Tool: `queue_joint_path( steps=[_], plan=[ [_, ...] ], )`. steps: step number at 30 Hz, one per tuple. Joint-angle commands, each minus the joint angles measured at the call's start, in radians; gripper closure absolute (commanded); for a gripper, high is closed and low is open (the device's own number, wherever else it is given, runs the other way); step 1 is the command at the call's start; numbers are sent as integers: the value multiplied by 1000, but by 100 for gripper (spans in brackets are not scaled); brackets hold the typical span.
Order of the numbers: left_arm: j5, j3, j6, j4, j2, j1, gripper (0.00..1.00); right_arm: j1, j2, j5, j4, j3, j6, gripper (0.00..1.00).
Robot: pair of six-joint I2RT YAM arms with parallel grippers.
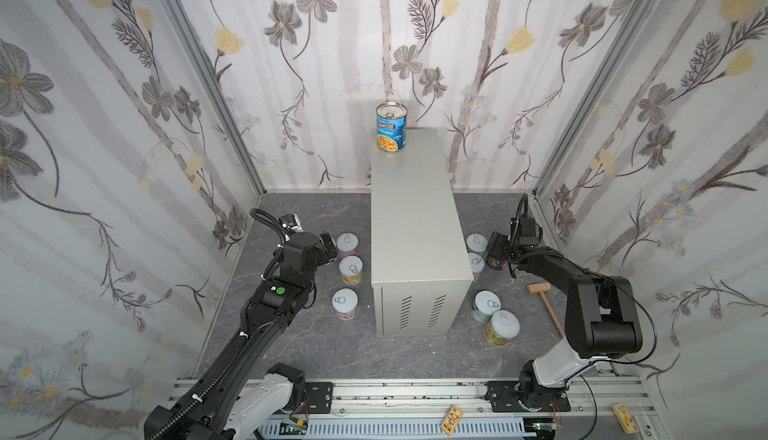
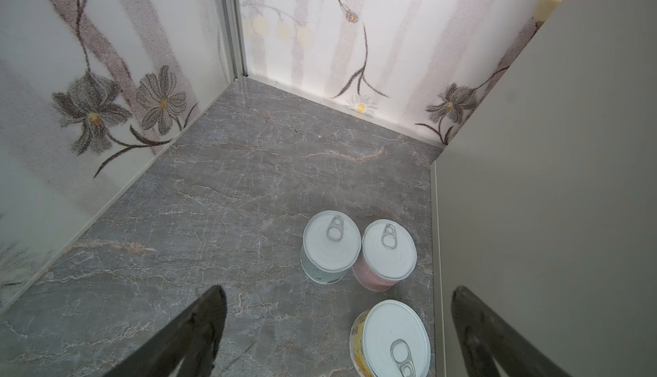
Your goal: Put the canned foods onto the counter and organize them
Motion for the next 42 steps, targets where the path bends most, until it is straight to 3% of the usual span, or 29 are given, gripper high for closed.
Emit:
queue_joint_path(
  steps=[1,9,17,25,34,42],
  plan=[
    [-10,8,-4,19,3,2,0,2,-9,23,1,-4,27,16],
    [4,13,-7,13,2,1,0,1,-74,63,42,-35,25,30],
    [217,45,5,28,40,1,0,2,-224,39,83,-68,25,37],
    [145,73,-33,-35,44,2,0,3,-376,-64,84,-15,26,40],
    [192,82,-81,-36,19,2,0,42,-456,-234,103,193,-2,43],
    [370,127,-112,-43,7,2,0,162,-328,-317,-36,574,-139,43]
  ],
)
